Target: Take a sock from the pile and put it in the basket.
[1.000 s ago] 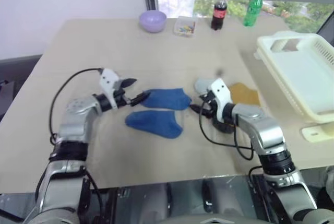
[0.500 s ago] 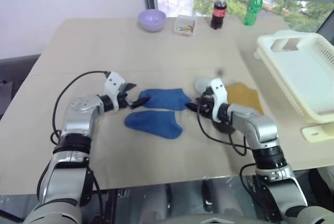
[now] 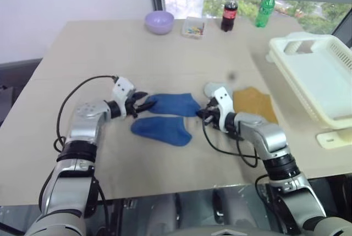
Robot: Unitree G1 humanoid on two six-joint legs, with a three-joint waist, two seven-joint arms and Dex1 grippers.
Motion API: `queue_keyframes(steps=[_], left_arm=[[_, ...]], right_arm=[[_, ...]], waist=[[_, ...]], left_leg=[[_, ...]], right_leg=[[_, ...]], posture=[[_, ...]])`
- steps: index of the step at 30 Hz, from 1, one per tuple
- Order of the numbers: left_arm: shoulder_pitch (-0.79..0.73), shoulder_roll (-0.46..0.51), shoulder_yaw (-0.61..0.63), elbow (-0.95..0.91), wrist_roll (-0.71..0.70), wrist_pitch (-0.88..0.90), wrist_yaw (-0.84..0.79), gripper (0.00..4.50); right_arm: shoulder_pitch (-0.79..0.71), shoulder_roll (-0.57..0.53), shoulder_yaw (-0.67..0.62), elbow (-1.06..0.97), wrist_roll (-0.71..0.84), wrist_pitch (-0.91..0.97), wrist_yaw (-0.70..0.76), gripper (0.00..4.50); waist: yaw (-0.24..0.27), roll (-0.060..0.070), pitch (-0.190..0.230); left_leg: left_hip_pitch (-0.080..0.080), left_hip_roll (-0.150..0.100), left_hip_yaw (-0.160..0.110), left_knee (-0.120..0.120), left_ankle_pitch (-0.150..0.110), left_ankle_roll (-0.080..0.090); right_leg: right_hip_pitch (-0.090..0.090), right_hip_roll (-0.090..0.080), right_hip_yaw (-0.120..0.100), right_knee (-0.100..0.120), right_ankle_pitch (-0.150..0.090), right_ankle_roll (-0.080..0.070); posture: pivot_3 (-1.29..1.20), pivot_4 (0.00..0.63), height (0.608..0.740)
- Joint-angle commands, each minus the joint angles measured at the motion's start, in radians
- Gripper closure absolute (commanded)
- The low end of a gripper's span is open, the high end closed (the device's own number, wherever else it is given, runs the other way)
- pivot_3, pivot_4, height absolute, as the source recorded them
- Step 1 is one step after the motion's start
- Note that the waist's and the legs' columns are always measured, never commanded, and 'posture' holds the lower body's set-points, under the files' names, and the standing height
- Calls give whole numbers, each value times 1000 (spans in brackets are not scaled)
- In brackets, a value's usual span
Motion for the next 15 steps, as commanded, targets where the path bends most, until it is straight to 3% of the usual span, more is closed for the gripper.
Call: queue_keyframes(steps=[1, 2, 8, 15], left_arm=[[26, 22, -20, 10, 44, 18, 9, 3983], [27, 19, -16, 8, 38, 23, 11, 4448], [44, 17, -4, -5, 31, 18, 15, 4448], [69, -2, 77, -112, -92, 100, -12, 4448]], right_arm=[[-5, -8, 12, -15, -4, -17, 6, 4500], [-4, -7, 15, -17, -5, -19, 6, 4500], [-16, -6, 26, -11, -8, -31, 13, 4500], [-65, 9, 8, -23, -2, -47, 3, 4500]], waist=[[0, 0, 0], [-1, 0, 0], [-2, 0, 0], [-5, 0, 0]], left_leg=[[0, 0, 0, 0, 0, 0], [1, 0, 0, 0, 0, 0], [1, 0, 0, 0, 0, 0], [1, 0, 1, 0, 0, 0]], right_leg=[[0, 0, 0, 0, 0, 0], [0, 0, 0, 1, -1, -1], [0, 0, 1, 1, -1, -1], [-1, 0, 1, 1, 0, -1]], posture=[[0, 150, 729], [0, 150, 729], [0, 150, 729], [0, 150, 729]])
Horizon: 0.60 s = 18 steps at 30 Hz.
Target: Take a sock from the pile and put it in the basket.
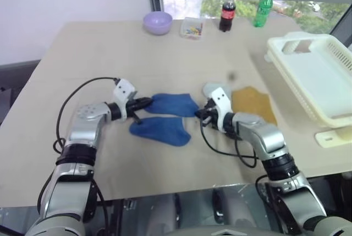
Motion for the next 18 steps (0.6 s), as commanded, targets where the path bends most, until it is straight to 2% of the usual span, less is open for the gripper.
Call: queue_keyframes(steps=[1, 5, 11, 18], left_arm=[[30, 1, 62, -91, -87, 89, -15, 4448], [76, 12, 122, -237, -192, 210, -22, 4448], [206, 65, 249, -514, -346, 418, 25, 4448], [381, 111, 307, -679, -377, 475, 56, 4448]], right_arm=[[-60, 10, -23, -46, 17, -16, 3, 4500], [-86, 6, -35, -85, 37, 6, 7, 4500], [-59, -52, -54, -305, 140, 161, 35, 4500], [70, -108, -71, -513, 314, 367, 59, 4500]], waist=[[1, 0, 0], [1, -1, 1], [3, -1, 1], [6, -1, 1]], left_leg=[[0, 0, 0, 0, 0, 0], [-3, 0, -1, 0, 0, 0], [-7, 0, -3, 0, 0, 0], [-6, 0, -3, 0, 0, 0]], right_leg=[[0, 0, 0, 0, 1, 1], [-2, 0, 0, -1, 2, 3], [-4, -1, -2, -3, 2, 3], [-3, -2, -3, -3, -1, -1]], posture=[[0, 150, 729], [0, 150, 729], [0, 150, 729], [0, 150, 729]])
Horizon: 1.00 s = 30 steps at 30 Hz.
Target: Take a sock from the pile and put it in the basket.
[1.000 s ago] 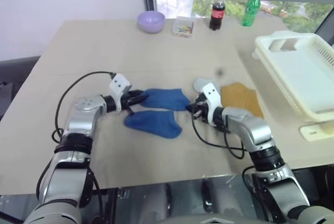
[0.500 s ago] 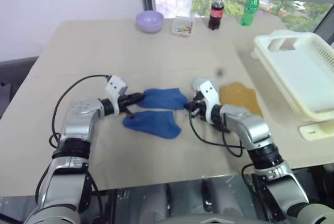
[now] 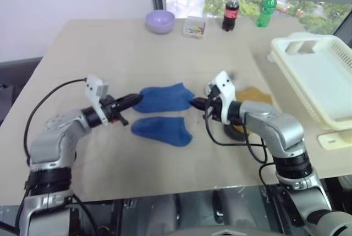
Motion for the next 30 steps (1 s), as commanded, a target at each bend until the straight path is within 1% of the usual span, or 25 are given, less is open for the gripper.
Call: queue_keyframes(steps=[1, 7, 11, 14, 18, 22, 29, 30], left_arm=[[46, 30, 32, -83, -12, -2, 10, 4448], [101, 35, 13, -100, 14, -30, 16, 4448], [150, 49, 1, -105, 28, -35, 0, 4448], [159, 47, -13, -98, 42, -49, 4, 4448], [154, 42, -39, -88, 61, -66, 5, 4448], [118, 29, -69, -58, 85, -99, 14, 4448], [77, 12, -92, -34, 90, -122, 15, 4448], [75, 12, -92, -31, 90, -123, 14, 4489]], right_arm=[[55, -17, -17, -110, 95, 73, 17, 4500], [107, -8, 23, -108, 136, 92, -1, 4500], [123, 11, 45, -87, 129, 86, -28, 4500], [124, 19, 54, -70, 122, 78, -40, 4500], [119, 25, 70, -39, 110, 59, -53, 4500], [112, 33, 81, -10, 97, 47, -65, 4500], [114, 10, 93, -5, 83, 43, -62, 4500], [115, 6, 95, -7, 82, 42, -60, 4240]], waist=[[2, 0, 0], [2, 0, 0], [2, 0, 0], [0, 0, 0], [4, 0, 0], [5, 0, 0], [4, 0, 0], [4, 0, 0]], left_leg=[[0, 0, 0, 0, 0, 0], [2, 0, 0, 0, 0, 0], [2, 0, 0, 0, 0, 0], [1, 0, 0, -1, 0, 0], [1, -1, 0, -1, 0, 0], [1, -1, 0, -1, 0, 0], [0, -1, 1, -1, 0, 0], [0, -1, 1, -1, 0, 0]], right_leg=[[0, 0, 0, 0, 0, 0], [0, -2, 0, 0, -1, 1], [0, -1, 0, 0, 0, 0], [0, -2, 0, -1, 0, 0], [0, -2, 0, -2, 0, 0], [0, -2, 0, -2, 0, 0], [0, -2, -1, -2, 0, 0], [0, -2, -1, -2, 0, 0]], posture=[[0, 150, 729], [0, 150, 729], [0, 150, 729], [0, 150, 729], [0, 150, 729], [0, 150, 729], [0, 150, 729], [0, 150, 729]])
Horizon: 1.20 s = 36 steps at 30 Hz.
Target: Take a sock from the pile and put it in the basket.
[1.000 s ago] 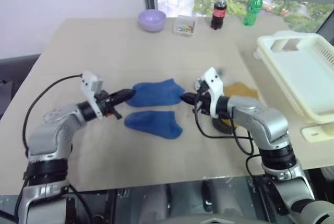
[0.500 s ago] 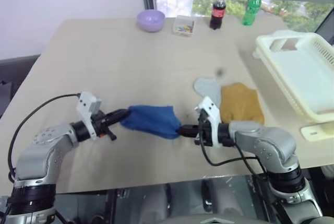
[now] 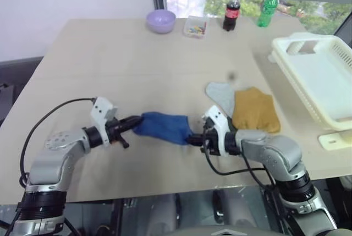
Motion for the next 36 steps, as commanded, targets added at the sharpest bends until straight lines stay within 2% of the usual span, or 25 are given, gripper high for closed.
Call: queue_keyframes(steps=[1, 2, 6, 10, 14, 16, 26, 32, 36], left_arm=[[-14, 0, 3, 5, -1, -24, -4, 4500], [-14, 3, 2, 8, 1, -26, -5, 4500], [-11, 9, -11, 19, 9, -28, -17, 4500], [-12, 5, -18, 19, 9, -21, -13, 4500], [-17, 5, -33, 30, 20, -27, -14, 4500], [-26, 6, -39, 41, 26, -30, -15, 4500], [-62, 1, -58, 65, 28, -15, -24, 4500], [-60, 1, -58, 69, 32, -23, -26, 4500], [-57, 1, -55, 66, 29, -23, -26, 4500]], right_arm=[[-7, -16, 5, -27, 3, -21, 7, 3900], [-5, -21, 8, -32, 4, -25, 10, 3629], [-3, -49, -10, -71, 3, -90, 30, 1728], [-45, -139, -5, -110, -51, -202, 75, 1728], [-113, -228, 33, -114, -92, -224, 118, 1728], [-161, -249, 62, -77, -148, -314, 150, 1728], [-264, -89, 221, 221, -318, -652, 252, 1728], [-271, -4, 244, 386, -395, -741, 252, 1728], [-258, 15, 252, 472, -451, -781, 256, 1728]], waist=[[0, 0, 0], [0, 0, 0], [0, 0, 0], [1, 0, 0], [1, 0, 0], [1, 0, 1], [2, -1, 1], [2, -1, 1], [2, -1, 1]], left_leg=[[0, 0, 0, 0, 0, 0], [0, 0, 0, 0, 0, 0], [0, 0, 0, 0, 0, 0], [0, 0, 0, 0, 0, 0], [0, 0, 0, 0, 0, 0], [0, 0, 0, 0, 0, 0], [-1, 0, 0, 0, 0, 0], [0, 0, 0, 0, 0, 0], [0, 0, 0, 0, 0, 0]], right_leg=[[0, 0, 0, 0, 0, 0], [0, 0, 0, 0, 0, 0], [0, 0, 0, 0, 0, 1], [0, 0, 0, -1, -1, 2], [0, 0, 0, -1, -2, 3], [0, 0, -1, -1, 0, 1], [0, 0, -1, -1, 0, 0], [0, 0, -1, 0, 0, 0], [0, 0, -1, 0, 0, 0]], posture=[[0, 150, 729], [0, 150, 729], [0, 150, 729], [0, 150, 729], [0, 150, 729], [0, 150, 729], [0, 150, 729], [0, 150, 729], [0, 150, 729]])
